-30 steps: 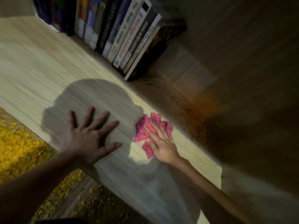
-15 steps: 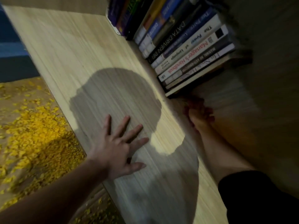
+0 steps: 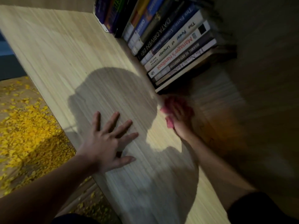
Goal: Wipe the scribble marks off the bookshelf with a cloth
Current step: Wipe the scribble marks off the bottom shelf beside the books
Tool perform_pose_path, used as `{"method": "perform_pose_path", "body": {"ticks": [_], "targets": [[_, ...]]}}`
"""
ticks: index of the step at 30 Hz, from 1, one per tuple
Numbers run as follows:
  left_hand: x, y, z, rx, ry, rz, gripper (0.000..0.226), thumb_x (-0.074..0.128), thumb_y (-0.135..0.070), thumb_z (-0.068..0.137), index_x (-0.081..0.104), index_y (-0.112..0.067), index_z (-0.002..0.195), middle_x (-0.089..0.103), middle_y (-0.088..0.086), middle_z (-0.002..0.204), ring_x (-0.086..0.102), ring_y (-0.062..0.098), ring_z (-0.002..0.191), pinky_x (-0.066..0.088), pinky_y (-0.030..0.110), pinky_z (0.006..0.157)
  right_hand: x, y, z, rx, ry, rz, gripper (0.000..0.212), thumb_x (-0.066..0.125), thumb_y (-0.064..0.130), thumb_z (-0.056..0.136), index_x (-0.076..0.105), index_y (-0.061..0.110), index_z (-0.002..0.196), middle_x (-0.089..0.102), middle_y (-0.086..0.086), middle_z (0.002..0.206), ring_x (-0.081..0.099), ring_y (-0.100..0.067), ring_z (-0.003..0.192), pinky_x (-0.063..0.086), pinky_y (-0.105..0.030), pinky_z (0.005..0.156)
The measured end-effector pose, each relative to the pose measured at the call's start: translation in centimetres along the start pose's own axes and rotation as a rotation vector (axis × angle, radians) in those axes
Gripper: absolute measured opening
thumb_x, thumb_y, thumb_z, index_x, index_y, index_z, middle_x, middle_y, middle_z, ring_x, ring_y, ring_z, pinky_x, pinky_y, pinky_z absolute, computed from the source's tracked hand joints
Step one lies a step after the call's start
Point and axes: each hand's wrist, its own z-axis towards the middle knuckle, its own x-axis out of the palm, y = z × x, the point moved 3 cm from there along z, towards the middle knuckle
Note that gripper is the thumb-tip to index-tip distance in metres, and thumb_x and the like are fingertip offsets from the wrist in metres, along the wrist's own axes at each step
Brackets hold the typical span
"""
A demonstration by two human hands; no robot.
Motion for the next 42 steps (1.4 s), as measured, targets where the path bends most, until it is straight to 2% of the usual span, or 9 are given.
{"method": "perform_pose_path", "body": {"ticks": [3, 8, 12, 15, 19, 26, 34, 39, 42], "targets": [[0.0, 0.1, 0.0, -0.028, -0.026, -0.014, 0.064, 0.032, -0.068, 0.085, 0.06, -0.03, 0.128, 0.056, 0.004, 0.136, 0.046, 0.039, 0.128, 0.016, 0.061, 0.103, 1.1, 0.7, 1.6, 0.317, -0.046, -0.129, 0.057, 0.035, 0.03, 0.1, 0.016, 0.023, 0.153, 0.007, -0.001, 0.161, 0.002, -0.021, 0.148, -0.004, -0.038, 0.117], [-0.7, 0.0, 0.1, -0.144, -0.003, -0.171, 0.061, 0.03, -0.045, 0.091, 0.052, -0.01, 0.136, 0.053, 0.013, 0.139, 0.045, 0.036, 0.131, 0.018, 0.067, 0.104, 4.7, 8.1, -9.9, -0.024, -0.019, 0.007, 0.053, 0.014, 0.047, 0.102, 0.023, 0.028, 0.15, 0.012, 0.006, 0.157, 0.007, -0.02, 0.147, 0.004, -0.046, 0.117], [-1.6, 0.1, -0.2, -0.175, 0.017, -0.317, 0.067, 0.014, -0.046, 0.093, 0.04, -0.012, 0.145, 0.04, 0.009, 0.15, 0.027, 0.026, 0.143, -0.008, 0.051, 0.113, 4.6, 5.5, -21.3, -0.015, 0.022, -0.046, 0.048, 0.006, 0.055, 0.099, 0.012, 0.051, 0.146, 0.009, 0.008, 0.156, 0.001, -0.012, 0.146, 0.02, -0.053, 0.116], [-2.1, -0.1, -0.9, -0.164, 0.062, -0.226, 0.062, 0.018, -0.042, 0.093, 0.053, -0.013, 0.135, 0.049, 0.009, 0.142, 0.034, 0.029, 0.139, -0.002, 0.052, 0.114, 2.9, 2.8, -23.4, 0.327, 0.114, 0.023, 0.079, -0.006, 0.084, 0.075, -0.014, 0.044, 0.143, -0.015, 0.01, 0.156, -0.022, -0.007, 0.141, -0.006, -0.042, 0.119], [-2.0, -0.5, -2.8, -0.253, 0.27, -0.086, 0.087, -0.015, -0.054, 0.076, 0.015, -0.027, 0.153, 0.007, 0.001, 0.161, -0.004, 0.03, 0.148, -0.024, 0.052, 0.107, 3.0, 7.4, -21.3, 0.812, 0.095, 0.179, 0.062, 0.031, 0.035, 0.102, -0.005, 0.026, 0.152, -0.016, -0.005, 0.16, -0.017, -0.031, 0.145, -0.006, -0.051, 0.116], [-2.5, 0.6, -2.8, -0.13, 0.596, 0.036, 0.085, 0.008, -0.072, 0.088, -0.014, -0.021, 0.152, -0.022, 0.005, 0.158, -0.022, 0.035, 0.143, -0.006, 0.062, 0.111, 6.1, 13.4, -22.8, 0.049, 0.418, 0.069, 0.057, 0.028, 0.044, 0.102, -0.003, 0.036, 0.15, -0.028, 0.016, 0.146, -0.033, -0.019, 0.136, -0.011, -0.047, 0.114], [-2.7, 0.4, -1.9, -0.147, 0.677, -0.007, 0.081, 0.024, -0.063, 0.095, -0.018, -0.021, 0.151, -0.028, 0.006, 0.156, -0.029, 0.035, 0.14, -0.013, 0.063, 0.108, 3.2, 8.3, -15.7, 0.683, 0.194, 0.157, 0.076, 0.04, 0.036, 0.099, -0.02, 0.036, 0.146, -0.033, 0.0, 0.151, -0.034, -0.031, 0.137, -0.022, -0.05, 0.108], [-3.0, 0.1, -1.8, -0.154, 0.732, -0.007, 0.083, 0.025, -0.066, 0.093, -0.017, -0.023, 0.151, -0.029, 0.004, 0.156, -0.029, 0.034, 0.141, -0.01, 0.063, 0.109, 6.0, 14.8, -19.5, -0.036, 0.253, -0.06, 0.071, -0.001, 0.061, 0.09, -0.004, 0.025, 0.152, -0.022, 0.002, 0.152, -0.04, -0.017, 0.133, -0.028, -0.047, 0.108], [-3.2, 0.2, -1.8, -0.155, 0.722, -0.01, 0.083, 0.027, -0.066, 0.093, -0.016, -0.024, 0.151, -0.028, 0.004, 0.156, -0.028, 0.034, 0.141, -0.011, 0.063, 0.109, 4.9, 10.8, -23.7, -0.054, 0.337, -0.145, 0.068, -0.007, 0.062, 0.082, -0.015, 0.036, 0.144, -0.031, 0.008, 0.149, -0.043, -0.015, 0.13, -0.021, -0.049, 0.11]]}}
